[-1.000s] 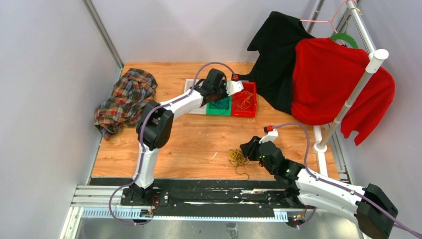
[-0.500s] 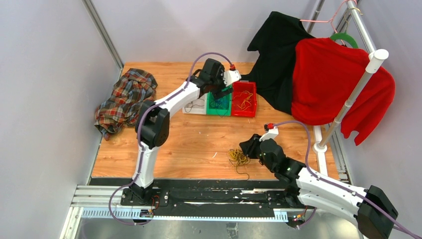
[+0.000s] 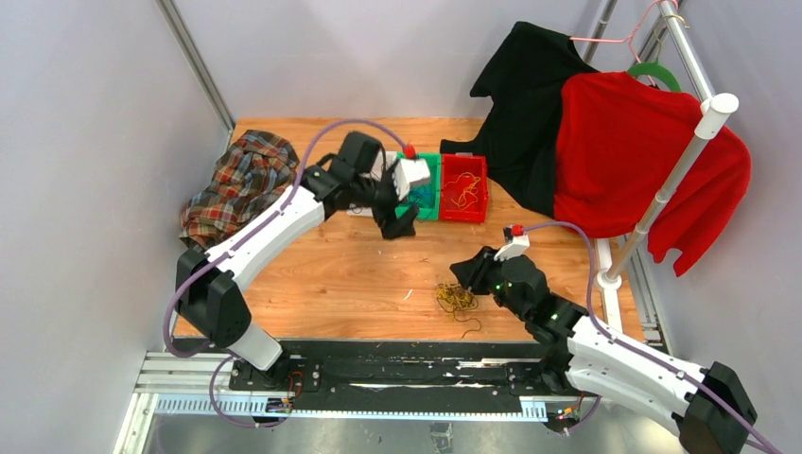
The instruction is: Untangle the cables
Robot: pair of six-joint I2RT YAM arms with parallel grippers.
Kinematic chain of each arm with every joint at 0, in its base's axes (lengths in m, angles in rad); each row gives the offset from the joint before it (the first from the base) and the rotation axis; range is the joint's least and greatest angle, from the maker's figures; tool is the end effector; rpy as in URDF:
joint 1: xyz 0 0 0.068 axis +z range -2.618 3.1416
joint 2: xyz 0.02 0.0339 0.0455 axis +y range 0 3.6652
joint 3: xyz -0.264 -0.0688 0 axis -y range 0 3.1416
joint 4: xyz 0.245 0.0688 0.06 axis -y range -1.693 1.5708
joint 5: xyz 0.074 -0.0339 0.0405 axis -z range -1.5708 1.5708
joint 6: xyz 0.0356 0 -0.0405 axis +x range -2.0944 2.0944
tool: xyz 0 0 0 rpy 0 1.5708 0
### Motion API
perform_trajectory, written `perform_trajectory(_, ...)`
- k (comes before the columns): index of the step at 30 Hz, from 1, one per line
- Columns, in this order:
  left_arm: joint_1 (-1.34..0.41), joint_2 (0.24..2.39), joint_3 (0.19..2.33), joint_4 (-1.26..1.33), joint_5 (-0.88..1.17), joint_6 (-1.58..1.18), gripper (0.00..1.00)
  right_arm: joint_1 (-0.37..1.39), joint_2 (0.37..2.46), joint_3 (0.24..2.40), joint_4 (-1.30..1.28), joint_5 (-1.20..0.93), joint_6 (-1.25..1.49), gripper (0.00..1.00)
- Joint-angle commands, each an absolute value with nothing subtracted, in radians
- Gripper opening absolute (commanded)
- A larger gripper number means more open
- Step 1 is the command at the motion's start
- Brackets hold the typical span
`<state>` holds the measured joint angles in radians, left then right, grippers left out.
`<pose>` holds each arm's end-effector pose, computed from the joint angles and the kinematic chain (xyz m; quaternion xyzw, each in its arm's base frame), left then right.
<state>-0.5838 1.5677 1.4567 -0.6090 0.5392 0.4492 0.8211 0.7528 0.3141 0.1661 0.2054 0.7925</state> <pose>0.2802 -0.2070 0.3411 0.5292 0.7092 -0.2688 0.3806 0.1276 0.1264 0.2149 0.0506 0.7932 0.3777 0.4749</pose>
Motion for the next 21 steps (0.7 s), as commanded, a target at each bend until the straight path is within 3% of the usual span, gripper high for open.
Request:
perform_trajectory(1,-0.634,1.556,1.334,-0.709,0.732,0.387,0.88,0.790,0.708,0.362,0.187,0.116,0.806,0.28)
perform_trajectory(9,-0.647,1.545,1.353,-0.713,0.894,0.421,0.88,0.724,0.706,0.437,0.259,-0.087,0.803,0.32)
perform_trajectory(16,-0.667,1.515,1.215,-0.630,0.842,0.508,0.90,0.682,0.767,0.526,0.227,-0.201,0.753,0.51)
perform_trajectory(21,-0.669,1.518,1.184,-0.518,0.801,0.490,0.89,0.610,0.739,0.546,0.065,-0.232,0.698,0.55)
